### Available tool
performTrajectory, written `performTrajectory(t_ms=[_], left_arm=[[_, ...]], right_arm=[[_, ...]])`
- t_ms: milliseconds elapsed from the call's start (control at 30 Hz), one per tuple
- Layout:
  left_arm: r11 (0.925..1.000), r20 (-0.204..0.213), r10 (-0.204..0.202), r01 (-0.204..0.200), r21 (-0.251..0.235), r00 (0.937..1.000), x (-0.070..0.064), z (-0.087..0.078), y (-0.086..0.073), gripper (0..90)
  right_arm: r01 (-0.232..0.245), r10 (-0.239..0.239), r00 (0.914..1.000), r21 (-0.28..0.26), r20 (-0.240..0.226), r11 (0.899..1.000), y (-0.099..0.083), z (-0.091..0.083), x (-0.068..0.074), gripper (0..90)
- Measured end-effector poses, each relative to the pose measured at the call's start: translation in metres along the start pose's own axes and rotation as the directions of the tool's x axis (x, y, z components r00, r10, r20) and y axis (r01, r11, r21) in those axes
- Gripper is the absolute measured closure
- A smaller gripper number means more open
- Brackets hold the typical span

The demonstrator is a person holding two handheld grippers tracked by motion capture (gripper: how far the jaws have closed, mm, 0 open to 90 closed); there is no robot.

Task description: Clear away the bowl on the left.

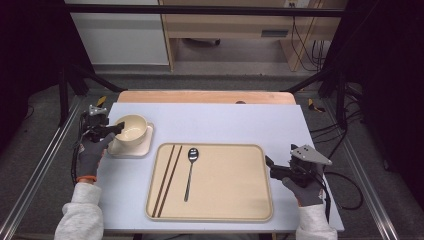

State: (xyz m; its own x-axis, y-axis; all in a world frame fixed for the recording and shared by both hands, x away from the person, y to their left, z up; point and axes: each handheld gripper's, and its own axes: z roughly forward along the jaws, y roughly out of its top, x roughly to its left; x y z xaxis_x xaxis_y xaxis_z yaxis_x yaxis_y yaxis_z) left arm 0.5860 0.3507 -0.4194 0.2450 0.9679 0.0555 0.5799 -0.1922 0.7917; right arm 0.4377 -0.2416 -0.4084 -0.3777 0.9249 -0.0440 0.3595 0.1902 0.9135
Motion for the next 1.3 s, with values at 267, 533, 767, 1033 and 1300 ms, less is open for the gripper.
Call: performTrajectory(t_ms=[267, 533, 767, 1033, 1300], left_arm=[[0.9967, 0.016, -0.029, 0.027, 0.076, 0.9995, 0.003, 0.012, -0.007, 43.5], [0.9917, 0.029, -0.046, 0.042, 0.121, 0.9985, 0.002, 0.018, -0.011, 53.7], [0.9861, 0.022, -0.077, 0.073, 0.149, 0.9968, 0.001, 0.023, -0.013, 64.5], [0.9805, -0.005, -0.11, 0.11, 0.163, 0.9939, 0.003, 0.023, -0.012, 74.5], [0.9767, -0.003, -0.157, 0.156, 0.148, 0.9876, 0.002, 0.021, -0.011, 81.7]], right_arm=[[0.0, 0.0, 1.0, -0.001, 0.002, 1.0, 0.0, 0.0, 0.0, 5.9], [0.001, -0.001, 1.0, -0.003, 0.002, 1.0, 0.001, -0.001, 0.0, 5.9], [0.001, -0.001, 1.0, -0.002, 0.002, 1.0, 0.001, -0.001, 0.001, 5.9], [0.004, -0.004, 1.0, -0.003, 0.002, 1.0, 0.001, -0.001, 0.001, 6.0], [0.005, -0.005, 1.0, -0.006, 0.005, 1.0, 0.001, -0.001, 0.0, 5.9]])
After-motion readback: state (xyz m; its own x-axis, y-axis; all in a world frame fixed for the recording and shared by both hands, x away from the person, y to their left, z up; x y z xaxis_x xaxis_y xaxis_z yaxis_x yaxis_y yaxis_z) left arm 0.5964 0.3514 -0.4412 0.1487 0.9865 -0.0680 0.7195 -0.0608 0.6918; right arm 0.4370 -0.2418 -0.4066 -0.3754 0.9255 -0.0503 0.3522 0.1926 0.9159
